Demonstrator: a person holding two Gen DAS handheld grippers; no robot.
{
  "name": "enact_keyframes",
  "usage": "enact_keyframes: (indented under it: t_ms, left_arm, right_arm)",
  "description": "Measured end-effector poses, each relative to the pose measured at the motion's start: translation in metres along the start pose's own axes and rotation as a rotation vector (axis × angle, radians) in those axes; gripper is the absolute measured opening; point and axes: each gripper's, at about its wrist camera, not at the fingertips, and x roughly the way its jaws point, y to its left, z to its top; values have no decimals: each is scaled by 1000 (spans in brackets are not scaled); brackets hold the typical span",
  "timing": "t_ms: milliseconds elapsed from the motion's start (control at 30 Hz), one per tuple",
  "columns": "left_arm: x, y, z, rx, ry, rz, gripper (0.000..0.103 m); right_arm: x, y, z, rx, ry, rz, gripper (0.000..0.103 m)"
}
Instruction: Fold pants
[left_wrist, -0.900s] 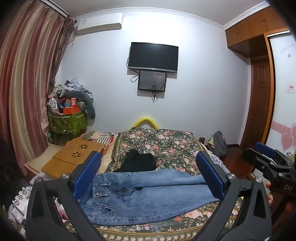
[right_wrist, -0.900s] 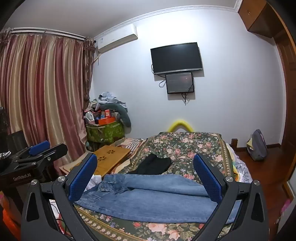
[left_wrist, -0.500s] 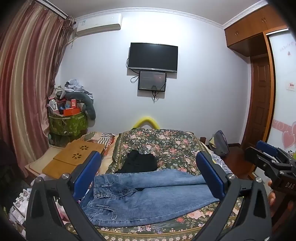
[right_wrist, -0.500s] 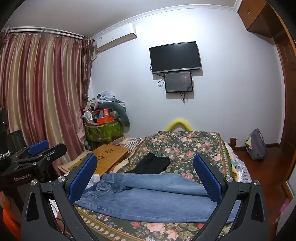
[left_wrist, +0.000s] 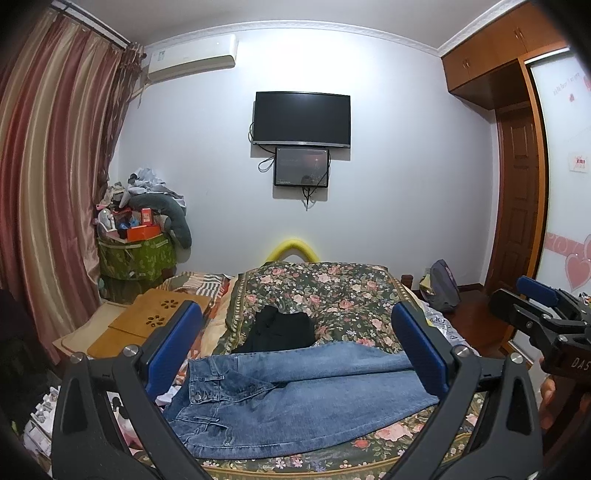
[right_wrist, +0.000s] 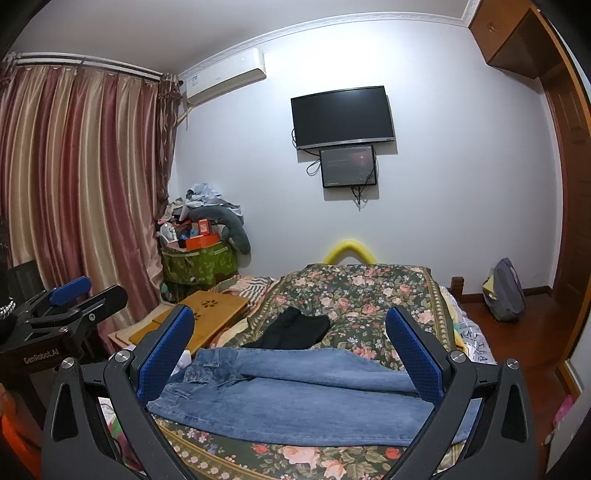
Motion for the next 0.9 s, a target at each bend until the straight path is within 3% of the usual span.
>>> enact_keyframes:
  t_ms: [900]
  left_arm:
    - [0,2,-3,-11,6,-11,103]
  right_arm:
    - [-2,0,5,0,3,-4,103]
